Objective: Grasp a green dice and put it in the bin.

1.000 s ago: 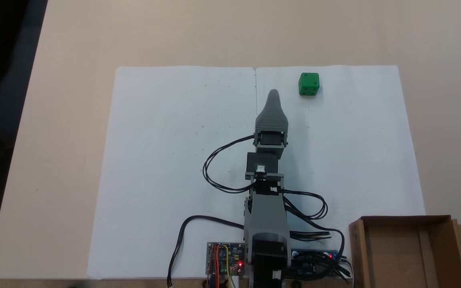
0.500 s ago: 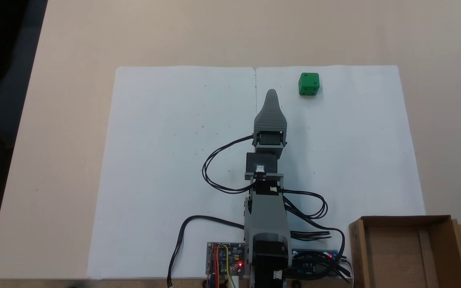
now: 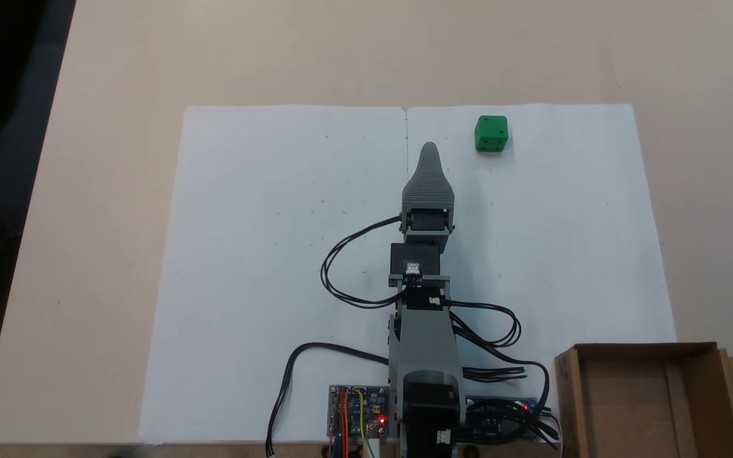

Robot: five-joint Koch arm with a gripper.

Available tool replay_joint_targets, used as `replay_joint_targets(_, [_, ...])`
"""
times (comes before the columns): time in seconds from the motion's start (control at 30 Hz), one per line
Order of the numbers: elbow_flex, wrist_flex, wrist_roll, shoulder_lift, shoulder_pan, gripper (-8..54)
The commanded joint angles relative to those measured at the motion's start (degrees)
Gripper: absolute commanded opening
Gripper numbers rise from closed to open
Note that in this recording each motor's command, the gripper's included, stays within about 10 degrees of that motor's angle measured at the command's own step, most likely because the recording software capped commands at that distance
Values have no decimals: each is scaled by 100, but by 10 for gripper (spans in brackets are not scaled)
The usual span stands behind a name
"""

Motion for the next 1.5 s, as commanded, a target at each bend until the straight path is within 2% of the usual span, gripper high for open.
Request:
replay_joint_targets(0.0, [378,-158,35,615,53,454])
replay_joint_targets(0.57, [378,158,-9,606,0,447])
replay_joint_targets(0.93, [-272,308,-18,633,97,389])
replay_joint_targets(1.47, [-3990,6361,79,527,475,392])
